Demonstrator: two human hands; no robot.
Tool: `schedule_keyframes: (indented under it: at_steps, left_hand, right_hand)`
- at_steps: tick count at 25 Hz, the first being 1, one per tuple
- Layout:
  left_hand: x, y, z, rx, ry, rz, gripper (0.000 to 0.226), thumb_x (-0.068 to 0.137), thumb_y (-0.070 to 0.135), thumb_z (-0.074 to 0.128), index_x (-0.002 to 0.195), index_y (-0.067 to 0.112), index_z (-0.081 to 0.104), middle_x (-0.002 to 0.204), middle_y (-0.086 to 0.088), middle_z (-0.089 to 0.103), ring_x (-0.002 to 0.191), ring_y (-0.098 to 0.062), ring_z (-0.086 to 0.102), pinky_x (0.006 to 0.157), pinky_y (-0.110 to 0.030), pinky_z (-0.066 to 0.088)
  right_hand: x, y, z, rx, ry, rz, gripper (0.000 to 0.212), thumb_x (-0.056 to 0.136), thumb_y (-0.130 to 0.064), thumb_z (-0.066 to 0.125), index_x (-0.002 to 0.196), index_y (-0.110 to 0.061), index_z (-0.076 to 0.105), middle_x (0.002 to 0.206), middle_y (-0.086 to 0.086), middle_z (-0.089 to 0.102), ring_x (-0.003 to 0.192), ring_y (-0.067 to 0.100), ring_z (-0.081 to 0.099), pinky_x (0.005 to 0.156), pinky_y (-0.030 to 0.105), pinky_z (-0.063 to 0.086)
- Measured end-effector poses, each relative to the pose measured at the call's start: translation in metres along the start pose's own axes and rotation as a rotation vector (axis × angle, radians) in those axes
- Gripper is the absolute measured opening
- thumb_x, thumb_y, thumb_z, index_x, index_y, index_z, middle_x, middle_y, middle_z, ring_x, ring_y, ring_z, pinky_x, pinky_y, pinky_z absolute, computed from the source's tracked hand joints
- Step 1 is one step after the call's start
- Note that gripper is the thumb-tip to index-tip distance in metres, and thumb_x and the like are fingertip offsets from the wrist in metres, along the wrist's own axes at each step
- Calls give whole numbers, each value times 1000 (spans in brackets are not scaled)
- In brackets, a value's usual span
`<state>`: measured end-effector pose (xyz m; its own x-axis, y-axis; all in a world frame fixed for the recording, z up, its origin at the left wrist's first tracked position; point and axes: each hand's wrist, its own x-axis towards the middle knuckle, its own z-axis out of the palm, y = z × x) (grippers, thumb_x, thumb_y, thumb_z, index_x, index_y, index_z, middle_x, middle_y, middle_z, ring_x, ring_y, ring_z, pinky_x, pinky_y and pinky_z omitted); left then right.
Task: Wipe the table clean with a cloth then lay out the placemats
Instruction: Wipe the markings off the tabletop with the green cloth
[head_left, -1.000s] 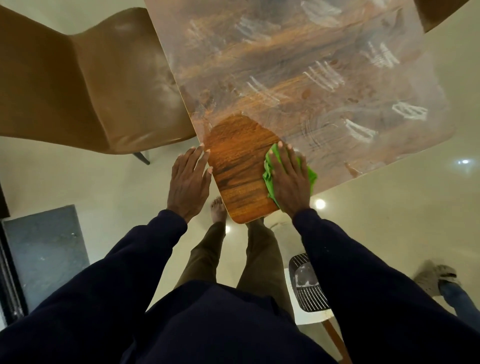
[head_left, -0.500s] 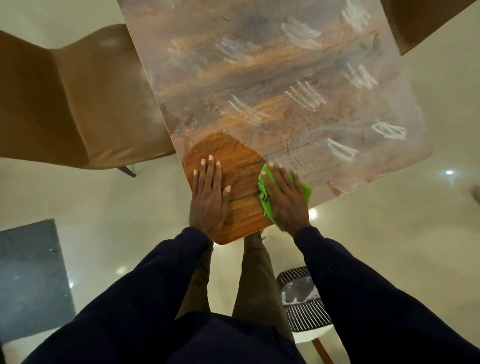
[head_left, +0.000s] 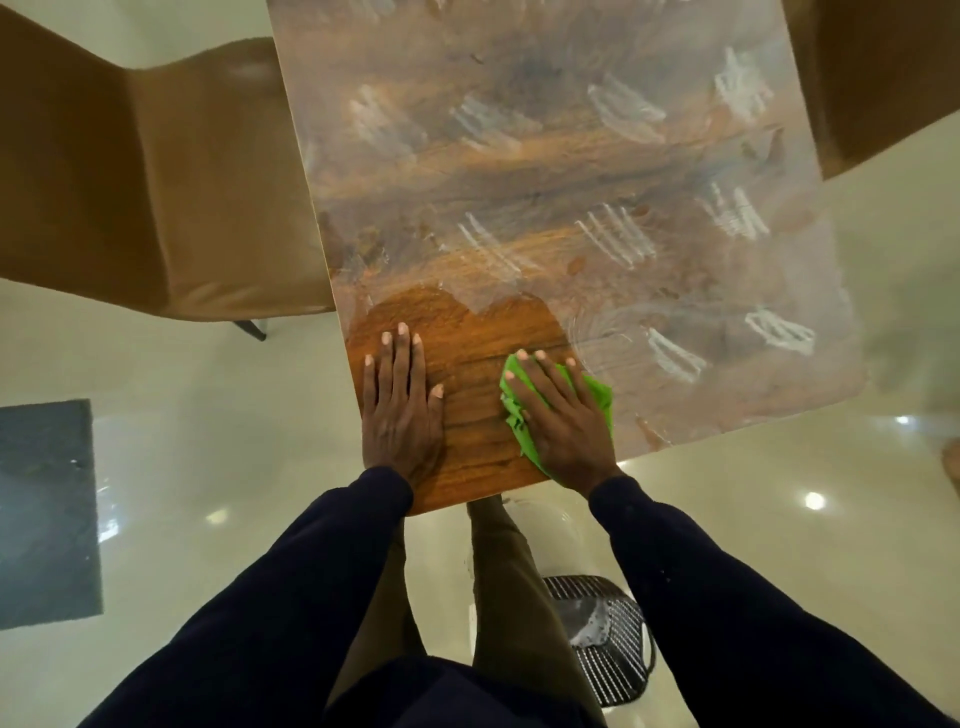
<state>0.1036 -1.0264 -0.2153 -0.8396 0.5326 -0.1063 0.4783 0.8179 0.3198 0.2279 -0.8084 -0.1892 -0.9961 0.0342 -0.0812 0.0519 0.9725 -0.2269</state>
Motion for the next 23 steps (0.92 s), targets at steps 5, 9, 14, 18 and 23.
schedule_keyframes:
  at_steps: [5,9,14,18,23]
  left_hand:
    - [-1,-1,1,26,9,6,66,113,39,25,169,8,13,178,-11,6,165,-30,4,133,-55,9]
    - [-1,3,-1,38,13,10,65,113,37,27,169,8,14,178,-12,7,166,-29,3,133,-55,10]
    - [1,1,0,24,13,12,66,113,39,25,169,8,14,178,-12,7,166,-29,2,133,-54,8]
    - [1,-1,-1,35,17,16,65,113,37,27,169,7,13,178,-12,7,166,-29,3,134,-53,8]
    - [0,5,-3,53,20,16,64,113,35,28,169,5,15,178,-14,9,165,-30,4,133,-54,9]
  right_hand:
    - [103,-1,-7,-1,111,380,56,111,-33,29,164,-17,33,175,11,18,163,32,12,130,58,13]
    - [93,-37,5,-11,-18,7,57,111,-34,32,165,-14,31,175,13,17,163,34,10,129,61,13]
    - [27,41,-11,-25,-44,-125,60,111,-46,37,162,-14,39,173,13,24,161,33,20,126,63,22]
    - [85,28,-14,1,120,364,56,111,-36,29,164,-17,33,175,12,19,162,33,15,130,58,15]
    - [45,-32,10,7,-24,-13,61,111,-38,40,165,-14,31,175,15,16,163,35,11,130,60,10]
